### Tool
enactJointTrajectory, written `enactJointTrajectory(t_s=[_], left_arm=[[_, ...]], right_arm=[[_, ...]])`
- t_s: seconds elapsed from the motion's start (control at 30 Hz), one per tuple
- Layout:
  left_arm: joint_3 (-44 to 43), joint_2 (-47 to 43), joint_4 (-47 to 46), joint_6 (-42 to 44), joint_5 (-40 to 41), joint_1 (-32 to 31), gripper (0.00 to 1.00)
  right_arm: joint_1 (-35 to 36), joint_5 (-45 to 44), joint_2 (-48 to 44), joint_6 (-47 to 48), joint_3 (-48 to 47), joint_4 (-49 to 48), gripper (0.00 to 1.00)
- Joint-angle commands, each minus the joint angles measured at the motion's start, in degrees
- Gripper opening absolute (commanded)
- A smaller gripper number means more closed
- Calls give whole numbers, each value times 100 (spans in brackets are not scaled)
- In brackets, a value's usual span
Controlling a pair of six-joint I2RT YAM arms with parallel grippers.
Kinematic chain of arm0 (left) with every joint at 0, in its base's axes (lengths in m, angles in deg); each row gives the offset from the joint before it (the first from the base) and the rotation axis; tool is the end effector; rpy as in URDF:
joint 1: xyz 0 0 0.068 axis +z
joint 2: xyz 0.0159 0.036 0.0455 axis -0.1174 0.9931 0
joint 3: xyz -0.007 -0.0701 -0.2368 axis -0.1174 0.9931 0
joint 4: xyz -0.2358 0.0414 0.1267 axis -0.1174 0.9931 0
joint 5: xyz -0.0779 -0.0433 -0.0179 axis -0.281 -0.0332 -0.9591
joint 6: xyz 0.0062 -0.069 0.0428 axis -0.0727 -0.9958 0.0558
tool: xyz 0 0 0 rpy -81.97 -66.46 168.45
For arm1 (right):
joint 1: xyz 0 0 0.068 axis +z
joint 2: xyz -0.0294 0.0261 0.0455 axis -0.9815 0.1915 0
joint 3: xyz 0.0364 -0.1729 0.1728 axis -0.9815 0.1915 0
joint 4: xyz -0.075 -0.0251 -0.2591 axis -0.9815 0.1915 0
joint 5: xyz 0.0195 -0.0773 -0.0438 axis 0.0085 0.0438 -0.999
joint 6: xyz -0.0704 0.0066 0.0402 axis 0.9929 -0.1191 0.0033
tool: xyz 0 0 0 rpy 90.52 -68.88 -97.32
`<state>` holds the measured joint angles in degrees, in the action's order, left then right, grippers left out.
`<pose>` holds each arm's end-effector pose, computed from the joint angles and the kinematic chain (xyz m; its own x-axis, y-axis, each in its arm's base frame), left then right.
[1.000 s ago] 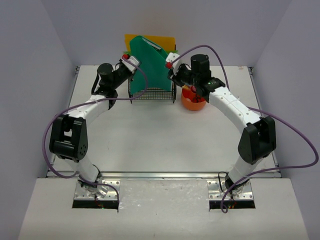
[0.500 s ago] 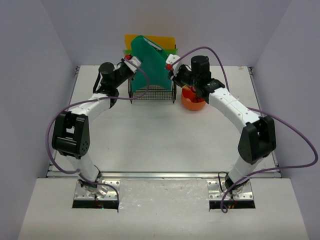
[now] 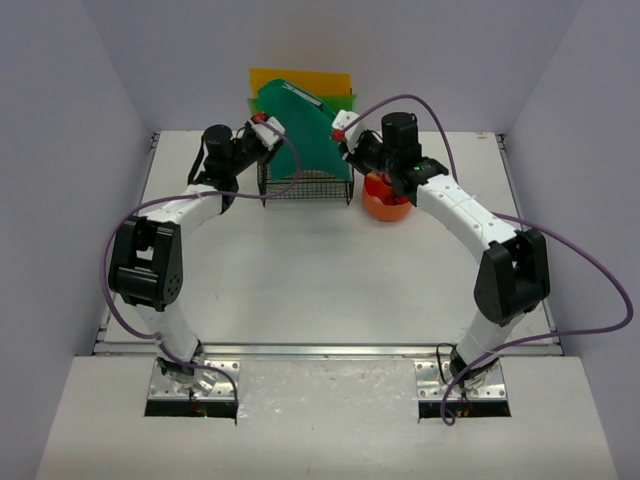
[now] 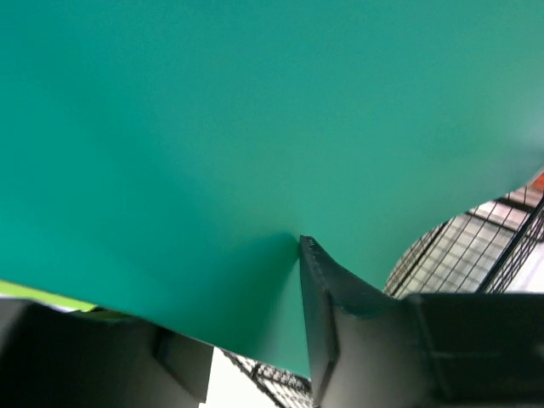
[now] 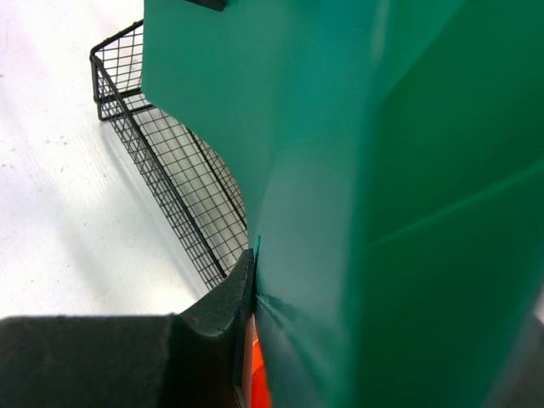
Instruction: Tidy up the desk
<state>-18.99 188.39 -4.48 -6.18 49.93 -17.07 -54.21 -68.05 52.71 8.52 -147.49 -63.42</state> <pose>0.4408 -0.1147 0.2600 0.3260 0.4299 -0.8420 0.5390 0.6471 0.5391 0.4031 0.2093 0.2839 0.0341 -0.4619 -0.8863 -0.7239 0.6000 -0.3406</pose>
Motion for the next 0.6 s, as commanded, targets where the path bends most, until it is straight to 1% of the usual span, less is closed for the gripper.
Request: enactJointTrajectory(t_s=[0.0,0.03,0.1,0.17,0.3,0.47,0.5,0.57], left_arm=[[-16,-89,346,161,-480,-207,39],[-16,-107,374,161,-437,-190,41],[-45,-139,465,57,-217,-117,49],[-120,-163,659,-62,-190,-48,52],[-201,-250,929,-172,-198,110,56],[-187,-353,1059,-182,-202,201,56],[-189,-366,1107,-185,-207,213,57],[-183,-384,1196,-193,-207,226,59]], right_arm=[[206,871,16,95,-102,-890,0],[188,871,59,60,-110,-873,0],[177,922,134,-62,-158,-789,0],[164,956,210,-152,-231,-688,0],[143,977,449,-399,-456,-581,1],[131,973,639,-538,-711,-508,1],[126,936,669,-544,-749,-490,2],[124,840,709,-530,-822,-440,10]])
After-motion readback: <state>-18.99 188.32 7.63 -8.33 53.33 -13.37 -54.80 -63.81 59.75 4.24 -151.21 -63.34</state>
